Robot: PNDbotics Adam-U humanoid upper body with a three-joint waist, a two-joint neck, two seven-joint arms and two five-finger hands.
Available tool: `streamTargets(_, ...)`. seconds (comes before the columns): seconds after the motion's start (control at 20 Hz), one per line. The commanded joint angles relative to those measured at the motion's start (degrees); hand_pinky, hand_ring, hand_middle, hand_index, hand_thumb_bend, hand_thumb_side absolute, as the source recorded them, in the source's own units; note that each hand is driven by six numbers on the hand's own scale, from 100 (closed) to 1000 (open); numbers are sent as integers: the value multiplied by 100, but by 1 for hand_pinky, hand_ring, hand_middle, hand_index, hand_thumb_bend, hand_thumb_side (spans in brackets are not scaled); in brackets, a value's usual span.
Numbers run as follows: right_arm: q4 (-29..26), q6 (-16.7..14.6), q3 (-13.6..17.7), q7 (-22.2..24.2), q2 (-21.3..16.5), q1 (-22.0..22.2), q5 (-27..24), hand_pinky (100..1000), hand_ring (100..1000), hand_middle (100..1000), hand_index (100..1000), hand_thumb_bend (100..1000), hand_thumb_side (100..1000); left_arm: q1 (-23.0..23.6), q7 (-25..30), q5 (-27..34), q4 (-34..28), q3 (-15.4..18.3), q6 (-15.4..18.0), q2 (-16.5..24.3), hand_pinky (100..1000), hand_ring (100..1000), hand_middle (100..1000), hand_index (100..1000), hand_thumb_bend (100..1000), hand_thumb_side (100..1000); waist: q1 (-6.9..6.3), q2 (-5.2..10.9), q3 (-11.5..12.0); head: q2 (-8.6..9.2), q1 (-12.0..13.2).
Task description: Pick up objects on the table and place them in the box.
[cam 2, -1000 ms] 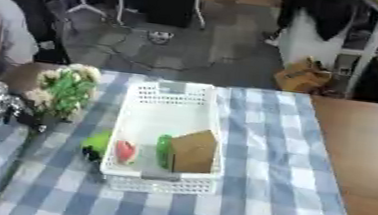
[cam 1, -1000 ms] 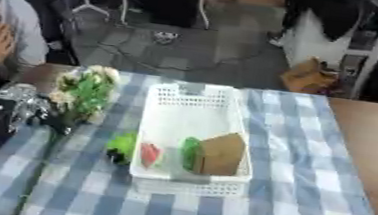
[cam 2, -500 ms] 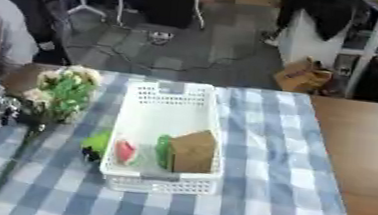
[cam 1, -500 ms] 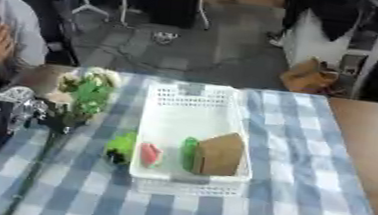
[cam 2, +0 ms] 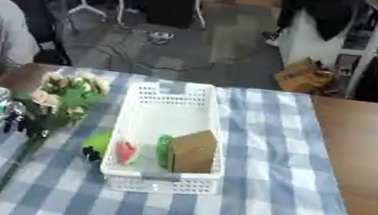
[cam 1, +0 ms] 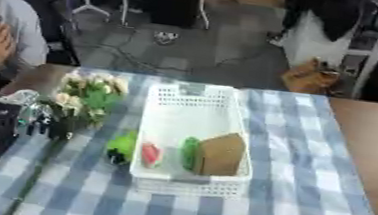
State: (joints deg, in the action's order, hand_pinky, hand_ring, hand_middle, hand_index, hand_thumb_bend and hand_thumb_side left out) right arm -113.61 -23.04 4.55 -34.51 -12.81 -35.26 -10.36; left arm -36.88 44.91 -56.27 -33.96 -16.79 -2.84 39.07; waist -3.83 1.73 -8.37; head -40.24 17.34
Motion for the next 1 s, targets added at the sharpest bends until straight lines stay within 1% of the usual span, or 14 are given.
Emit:
streamTargets(0.05, -98, 4, 6, -31, -18, -109, 18, 539, 519, 426, 472, 100, 550, -129, -3, -203, 78, 14, 88, 98, 686, 832, 710, 851, 156, 997, -79, 138, 3, -45, 19)
streamTargets(0.1, -98, 3, 5, -31, -18, -108, 17, 539, 519, 426, 472, 100, 550, -138, -17, -258, 98, 21, 107, 89, 686, 832, 710, 851, 156, 997, -78, 138, 4, -45, 19)
streamTargets(0.15, -98, 3, 4, -31, -18, -106, 15, 539, 519, 426, 472, 100, 547, -150, -40, -324, 112, 25, 120, 79, 588, 764, 608, 772, 147, 851, -78, 140, 5, -47, 28)
streamTargets(0.2, -98, 2, 3, -32, -18, -104, 12, 539, 519, 426, 472, 100, 547, -161, -67, -390, 126, 32, 131, 65, 588, 764, 608, 772, 147, 851, -77, 141, 6, -49, 32)
streamTargets(0.25, -98, 4, 1, -30, -17, -102, 9, 539, 518, 425, 471, 100, 547, -179, -122, -474, 126, 31, 131, 58, 501, 713, 526, 691, 142, 727, -76, 142, 7, -51, 41)
streamTargets(0.3, -98, 6, 0, -27, -16, -101, 5, 539, 518, 425, 471, 100, 547, -190, -182, -551, 130, 35, 128, 47, 501, 713, 526, 691, 142, 727, -76, 142, 8, -52, 45)
streamTargets(0.35, -98, 5, -2, -24, -16, -101, 3, 539, 518, 425, 471, 100, 548, -198, -239, -632, 140, 33, 135, 40, 408, 621, 446, 632, 147, 673, -76, 143, 8, -53, 55)
streamTargets(0.5, -98, 3, -1, -23, -12, -96, -5, 539, 517, 424, 470, 100, 544, -219, -387, -890, 197, 39, 199, 6, 345, 560, 400, 596, 145, 634, -76, 146, 10, -57, 68)
streamTargets(0.55, -98, 4, -3, -19, -10, -96, -7, 539, 517, 424, 470, 100, 544, -228, -428, -955, 226, 55, 209, -4, 256, 474, 324, 530, 117, 574, -75, 146, 12, -54, 70)
streamTargets(0.6, -98, 3, -6, -13, -8, -94, -8, 539, 517, 424, 470, 100, 544, -236, -472, -1008, 255, 72, 209, -17, 256, 474, 324, 530, 117, 574, -75, 147, 14, -52, 71)
streamTargets(0.75, -98, 10, -6, -1, -3, -85, -13, 539, 516, 424, 469, 100, 542, -264, -597, -1077, 314, 123, 189, -47, 156, 385, 251, 448, 100, 435, -75, 150, 19, -52, 78)
streamTargets(0.8, -98, 10, -6, 2, -3, -84, -14, 539, 516, 424, 469, 100, 542, -270, -646, -1076, 316, 133, 164, -55, 156, 385, 251, 448, 100, 435, -75, 150, 20, -53, 79)
streamTargets(0.85, -98, 11, -9, 5, -2, -82, -16, 539, 516, 423, 468, 100, 543, -280, -703, -1069, 307, 140, 133, -60, 100, 329, 207, 411, 100, 334, -75, 151, 21, -52, 82)
streamTargets(1.0, -98, 10, -15, 17, 1, -79, -21, 539, 516, 423, 468, 100, 543, -283, -838, -1016, 279, 125, 39, -73, 100, 329, 207, 411, 100, 334, -75, 150, 21, -47, 89)
